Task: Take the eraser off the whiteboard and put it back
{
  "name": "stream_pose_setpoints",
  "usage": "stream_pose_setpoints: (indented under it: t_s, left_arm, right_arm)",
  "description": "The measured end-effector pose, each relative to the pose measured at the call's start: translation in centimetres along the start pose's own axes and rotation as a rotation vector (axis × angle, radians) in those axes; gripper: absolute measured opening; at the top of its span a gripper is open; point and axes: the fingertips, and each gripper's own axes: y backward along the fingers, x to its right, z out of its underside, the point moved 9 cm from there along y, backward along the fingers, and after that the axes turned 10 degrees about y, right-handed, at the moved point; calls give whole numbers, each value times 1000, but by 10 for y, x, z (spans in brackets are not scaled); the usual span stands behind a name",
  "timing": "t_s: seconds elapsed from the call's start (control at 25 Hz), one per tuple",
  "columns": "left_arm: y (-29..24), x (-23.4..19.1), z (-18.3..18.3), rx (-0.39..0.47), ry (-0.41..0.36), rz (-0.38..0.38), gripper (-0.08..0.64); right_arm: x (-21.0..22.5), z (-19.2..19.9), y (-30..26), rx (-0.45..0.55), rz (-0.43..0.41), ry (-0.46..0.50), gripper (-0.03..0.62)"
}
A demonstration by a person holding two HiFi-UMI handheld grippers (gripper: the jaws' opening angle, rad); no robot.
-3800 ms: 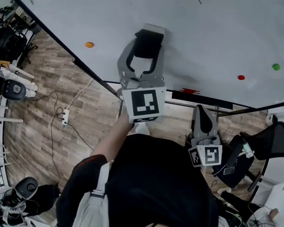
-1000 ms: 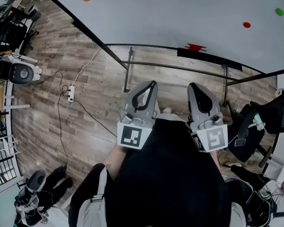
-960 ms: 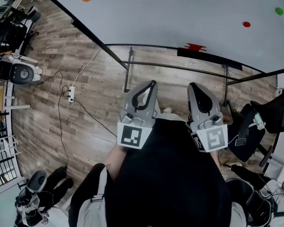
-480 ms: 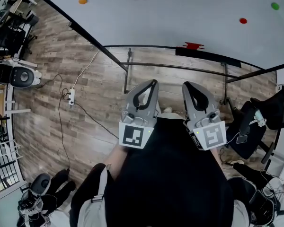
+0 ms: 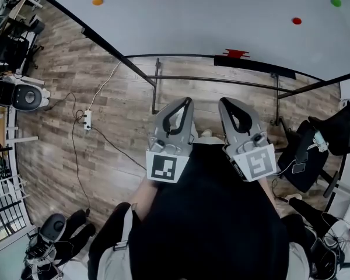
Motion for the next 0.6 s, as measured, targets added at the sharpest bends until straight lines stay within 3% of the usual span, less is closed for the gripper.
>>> stream_pose_setpoints:
  t_s: [0.48, 0.6]
  left_arm:
    - [6, -1, 0, -2, -8, -41, 2]
    - [6, 1, 1, -12, -5, -47, 2]
  right_arm:
    - [-3, 4, 1, -40, -36, -11, 1]
    - [-2, 1, 0, -9, -39, -15, 1]
